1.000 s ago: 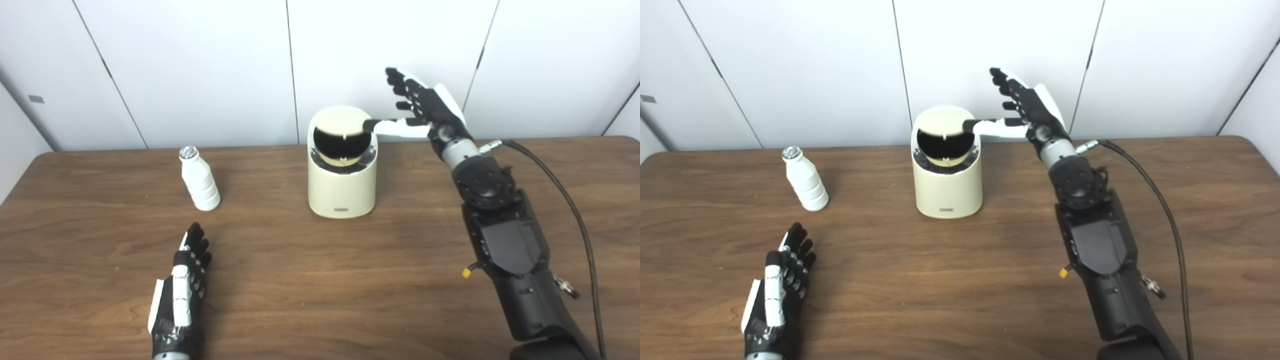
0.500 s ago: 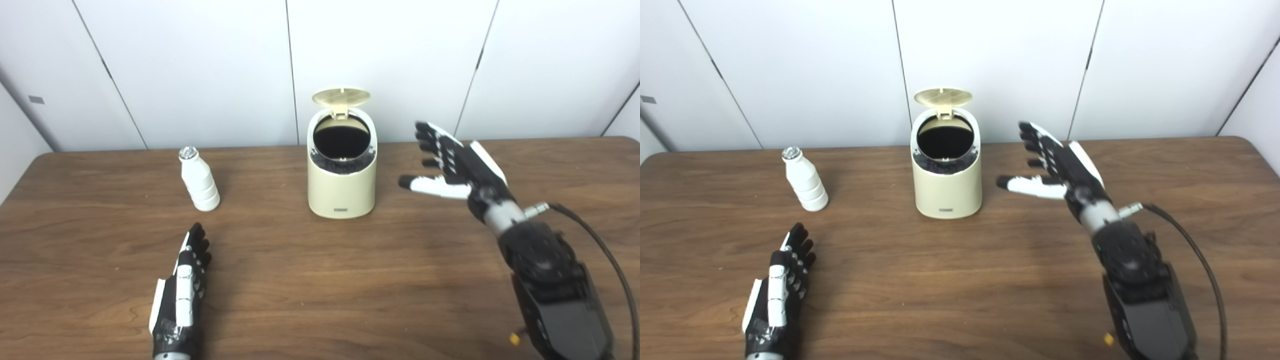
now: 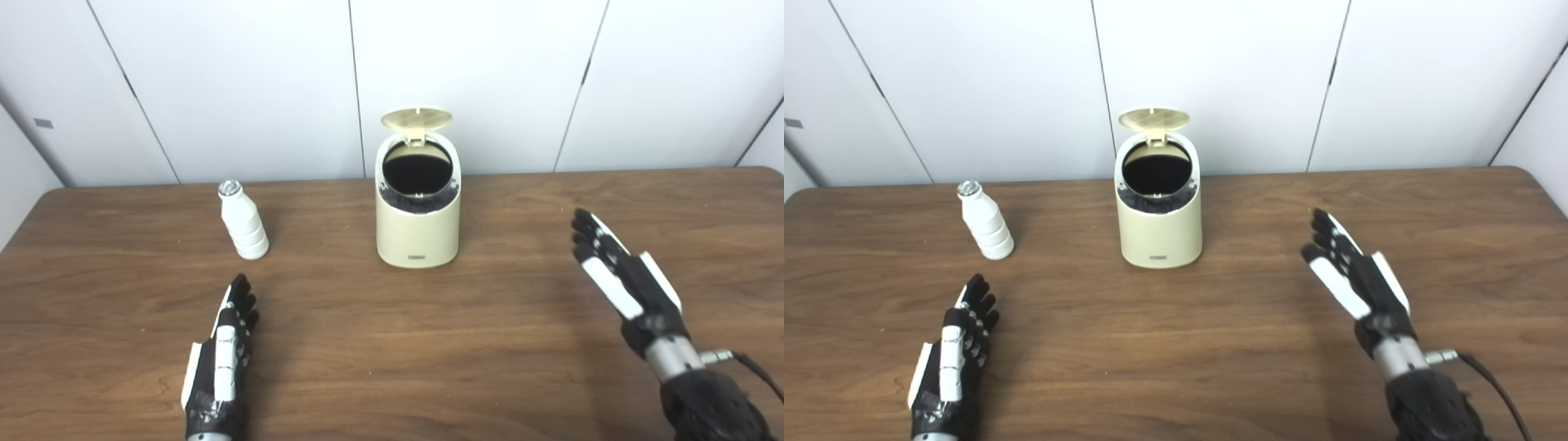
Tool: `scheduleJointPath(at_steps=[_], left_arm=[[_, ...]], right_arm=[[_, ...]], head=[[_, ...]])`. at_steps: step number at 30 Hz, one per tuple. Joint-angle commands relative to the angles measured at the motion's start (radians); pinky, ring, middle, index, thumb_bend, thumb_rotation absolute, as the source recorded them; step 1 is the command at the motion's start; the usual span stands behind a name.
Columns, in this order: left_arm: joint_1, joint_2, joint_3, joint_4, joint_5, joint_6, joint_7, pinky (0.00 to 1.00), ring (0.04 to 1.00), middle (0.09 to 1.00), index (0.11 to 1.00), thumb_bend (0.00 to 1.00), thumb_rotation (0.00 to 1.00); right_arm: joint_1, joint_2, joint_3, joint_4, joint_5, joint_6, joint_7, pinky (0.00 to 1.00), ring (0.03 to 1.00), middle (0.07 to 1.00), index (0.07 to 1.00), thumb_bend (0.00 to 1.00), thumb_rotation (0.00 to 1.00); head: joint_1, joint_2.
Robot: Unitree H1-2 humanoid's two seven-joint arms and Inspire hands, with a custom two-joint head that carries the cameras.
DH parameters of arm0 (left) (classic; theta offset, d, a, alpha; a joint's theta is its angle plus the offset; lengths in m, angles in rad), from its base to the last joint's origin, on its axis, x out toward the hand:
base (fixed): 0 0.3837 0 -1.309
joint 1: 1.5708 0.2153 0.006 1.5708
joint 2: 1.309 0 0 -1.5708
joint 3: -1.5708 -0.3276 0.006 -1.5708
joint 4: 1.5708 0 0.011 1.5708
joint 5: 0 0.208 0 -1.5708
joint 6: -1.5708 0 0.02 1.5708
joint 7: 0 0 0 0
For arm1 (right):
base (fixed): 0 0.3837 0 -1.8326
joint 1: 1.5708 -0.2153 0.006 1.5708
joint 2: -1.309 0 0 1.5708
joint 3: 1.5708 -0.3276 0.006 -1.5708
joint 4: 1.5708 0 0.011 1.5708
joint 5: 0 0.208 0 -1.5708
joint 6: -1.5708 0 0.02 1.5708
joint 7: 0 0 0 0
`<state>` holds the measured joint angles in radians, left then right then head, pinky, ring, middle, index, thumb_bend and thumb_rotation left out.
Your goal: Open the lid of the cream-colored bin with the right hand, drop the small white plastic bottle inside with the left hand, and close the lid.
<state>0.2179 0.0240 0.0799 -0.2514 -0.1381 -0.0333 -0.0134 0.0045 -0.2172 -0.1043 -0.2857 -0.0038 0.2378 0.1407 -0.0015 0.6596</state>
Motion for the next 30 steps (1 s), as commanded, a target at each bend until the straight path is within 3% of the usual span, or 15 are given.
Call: scheduleJointPath(at_steps=[1,7,14,20,27,30], left_arm=[[0.026,0.01,0.005,-0.007,-0.006,-0.031,-0.01,1.0,1.0,1.0,1.0,0.58,0.96],[0.023,0.013,0.015,-0.007,-0.008,-0.025,-0.013,1.0,1.0,1.0,1.0,0.6,0.96],[0.024,0.017,0.024,-0.007,-0.01,-0.025,-0.017,1.0,1.0,1.0,1.0,0.59,0.97],[0.027,0.007,0.024,0.002,0.004,-0.046,-0.014,1.0,1.0,1.0,1.0,0.59,0.97],[0.032,-0.01,0.008,0.006,0.028,-0.042,-0.001,1.0,1.0,0.993,0.988,0.6,0.94],[0.038,-0.019,-0.001,-0.001,0.043,-0.027,0.011,1.0,1.0,0.986,0.984,0.59,0.94]], right_arm=[[0.001,0.017,-0.01,-0.016,0.018,-0.09,-0.02,0.99,0.984,0.972,0.964,0.58,0.92],[0.081,0.049,0.005,-0.015,-0.009,-0.17,-0.045,0.96,0.978,0.975,0.962,0.62,1.0],[0.119,0.095,0.008,0.014,0.027,-0.251,-0.053,1.0,0.986,0.977,0.965,0.56,1.0],[0.134,0.112,0.0,0.03,0.09,-0.263,-0.047,1.0,0.999,0.98,0.966,0.58,0.97],[0.133,0.085,-0.012,0.081,0.121,-0.311,-0.033,1.0,1.0,0.992,0.975,0.61,0.95],[0.133,0.086,-0.016,0.065,0.126,-0.279,-0.04,1.0,1.0,0.986,0.974,0.63,0.94]], head=[[-0.001,0.0],[-0.008,0.003],[-0.002,0.004],[0.113,-0.02],[0.234,-0.061],[0.263,-0.077]])
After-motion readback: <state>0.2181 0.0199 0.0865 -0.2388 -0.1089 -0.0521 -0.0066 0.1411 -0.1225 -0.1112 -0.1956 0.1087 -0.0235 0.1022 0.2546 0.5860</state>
